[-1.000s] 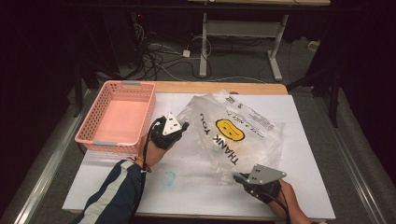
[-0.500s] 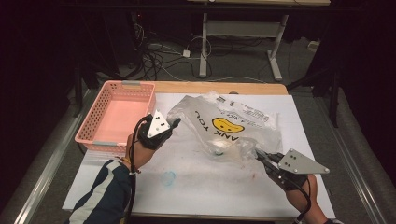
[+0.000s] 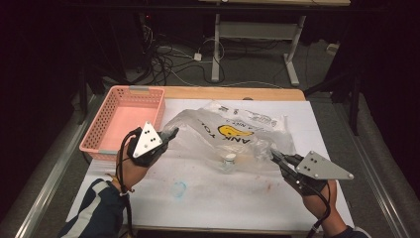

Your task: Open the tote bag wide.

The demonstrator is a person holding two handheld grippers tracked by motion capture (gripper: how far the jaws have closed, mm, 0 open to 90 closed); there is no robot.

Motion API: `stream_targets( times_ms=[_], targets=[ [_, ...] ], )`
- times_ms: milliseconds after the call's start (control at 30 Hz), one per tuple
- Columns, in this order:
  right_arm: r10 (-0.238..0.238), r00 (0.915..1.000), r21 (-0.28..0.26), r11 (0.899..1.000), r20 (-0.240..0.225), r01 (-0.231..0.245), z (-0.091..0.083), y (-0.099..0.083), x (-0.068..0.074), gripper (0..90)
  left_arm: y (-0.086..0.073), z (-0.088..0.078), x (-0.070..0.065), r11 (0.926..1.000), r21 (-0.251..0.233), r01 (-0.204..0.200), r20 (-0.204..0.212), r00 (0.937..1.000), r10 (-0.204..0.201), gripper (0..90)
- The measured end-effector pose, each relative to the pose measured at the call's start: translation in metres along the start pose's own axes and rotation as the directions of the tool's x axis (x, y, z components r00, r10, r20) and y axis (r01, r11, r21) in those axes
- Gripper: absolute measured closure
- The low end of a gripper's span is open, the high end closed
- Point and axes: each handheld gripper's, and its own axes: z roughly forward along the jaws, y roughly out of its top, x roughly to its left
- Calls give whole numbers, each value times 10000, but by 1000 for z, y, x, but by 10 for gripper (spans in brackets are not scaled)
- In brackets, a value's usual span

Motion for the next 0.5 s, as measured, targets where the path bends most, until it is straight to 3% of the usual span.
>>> stream_targets(
  times_ms=[333,500],
  targets=[
    [-236,9997,-306,9993,-75,233,5,14,3,900,1,-43,4,9982,-596,41,-307,9995,-60,876],
    [-257,9997,-437,9987,-26,256,8,21,1,900,2,-45,4,9977,-680,23,-267,9996,-41,876]
  ],
)
